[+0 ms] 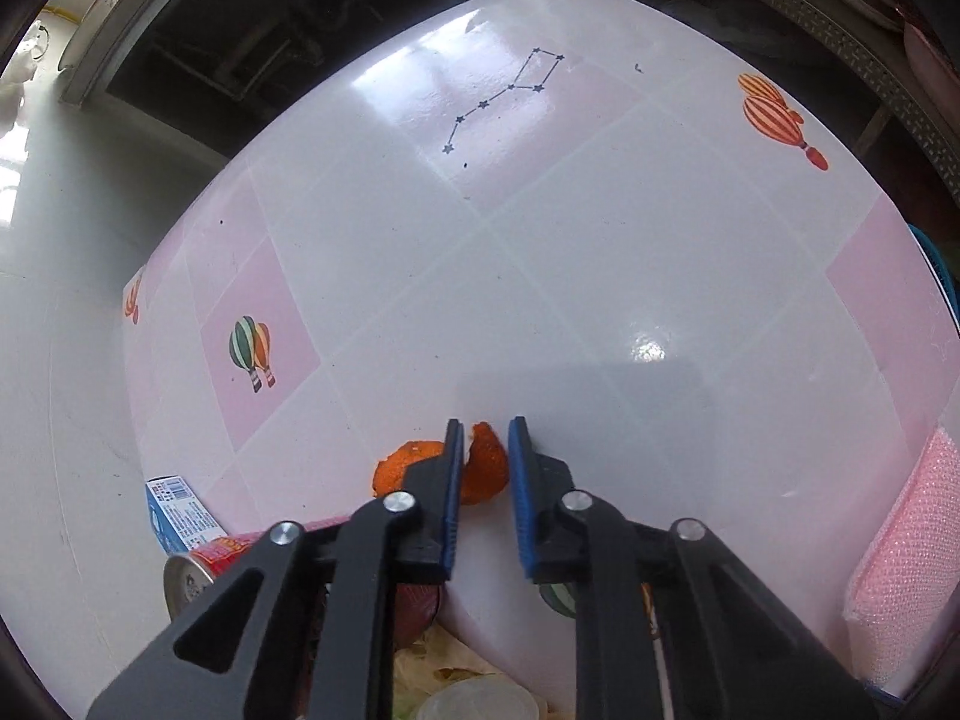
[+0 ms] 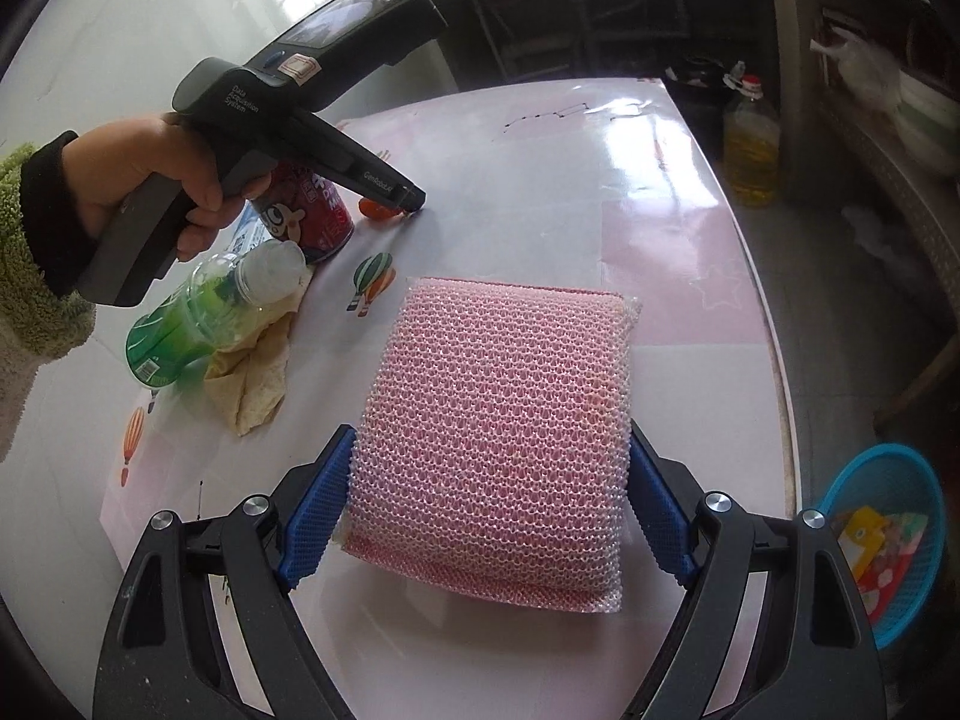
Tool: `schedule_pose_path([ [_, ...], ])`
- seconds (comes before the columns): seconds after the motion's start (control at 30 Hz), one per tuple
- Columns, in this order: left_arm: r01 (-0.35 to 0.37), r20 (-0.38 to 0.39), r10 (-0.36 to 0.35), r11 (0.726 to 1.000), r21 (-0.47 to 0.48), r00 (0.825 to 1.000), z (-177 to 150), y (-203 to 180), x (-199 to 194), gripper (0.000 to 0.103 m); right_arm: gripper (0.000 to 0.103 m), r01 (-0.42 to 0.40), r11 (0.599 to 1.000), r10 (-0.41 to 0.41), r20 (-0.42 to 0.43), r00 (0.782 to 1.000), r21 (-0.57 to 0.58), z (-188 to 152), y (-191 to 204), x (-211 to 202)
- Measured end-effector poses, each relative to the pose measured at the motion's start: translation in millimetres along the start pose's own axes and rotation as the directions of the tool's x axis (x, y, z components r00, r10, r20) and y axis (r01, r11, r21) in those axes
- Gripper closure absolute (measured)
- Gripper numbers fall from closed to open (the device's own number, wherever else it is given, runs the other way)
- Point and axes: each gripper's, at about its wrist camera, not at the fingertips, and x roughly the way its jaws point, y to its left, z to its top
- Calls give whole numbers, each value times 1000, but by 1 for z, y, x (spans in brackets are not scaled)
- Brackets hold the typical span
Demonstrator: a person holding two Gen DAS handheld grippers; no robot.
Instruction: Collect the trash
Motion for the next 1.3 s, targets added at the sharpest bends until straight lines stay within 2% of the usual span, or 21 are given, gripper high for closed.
schedule_pose_path([
  [0.07, 9, 11, -9, 1000, 2, 1000, -2, -4, -1, 96, 23, -2, 1000, 2, 1, 1000, 1, -2, -1, -1],
  [0.17, 120, 10, -120, 992, -31, 993, -10, -11, -9, 97, 23, 0, 1000, 0, -2, 1000, -1, -4, -3, -3],
  [0.33, 213, 69, -217, 975, 57, 974, -53, -58, -44, 97, 24, -1, 1000, 2, -15, 1000, 17, -12, -6, -13],
  [0.47, 283, 143, -289, 957, 61, 946, -107, -85, -76, 97, 24, 11, 1000, -10, -23, 1000, 20, -27, -8, -27],
  [0.6, 326, 259, -316, 945, 7, 913, -170, -100, -104, 97, 24, 25, 1000, -25, -34, 999, 4, -46, -4, -40],
  [0.67, 366, 303, -335, 929, -50, 892, -199, -101, -110, 97, 24, 30, 1000, -30, -40, 999, -5, -53, 1, -44],
  [0.8, 445, 369, -361, 878, -174, 856, -244, -99, -112, 94, 23, 30, 999, -31, -45, 999, -18, -63, 11, -47],
  [0.87, 478, 420, -363, 853, -210, 832, -259, -100, -114, 90, 23, 48, 998, -50, -36, 998, -36, -63, 15, -46],
  [0.9, 484, 440, -357, 847, -219, 824, -265, -99, -114, 82, 22, 62, 997, -64, -35, 997, -41, -64, 18, -45],
  [0.93, 482, 454, -344, 845, -231, 822, -267, -98, -115, 73, 22, 75, 996, -77, -35, 996, -48, -65, 21, -44],
  [0.97, 476, 465, -327, 844, -247, 822, -271, -98, -114, 70, 21, 72, 996, -73, -28, 997, -50, -64, 21, -44],
  [1.1, 489, 515, -301, 826, -280, 803, -282, -94, -113, 48, 20, 66, 997, -67, -29, 997, -45, -67, 28, -43],
  [1.23, 514, 538, -299, 800, -308, 788, -305, -86, -113, 46, 20, 69, 997, -69, -30, 997, -16, -68, 28, -49],
  [1.3, 554, 556, -327, 774, -307, 764, -314, -84, -113, 45, 20, 63, 998, -63, -15, 998, -2, -67, 26, -56],
])
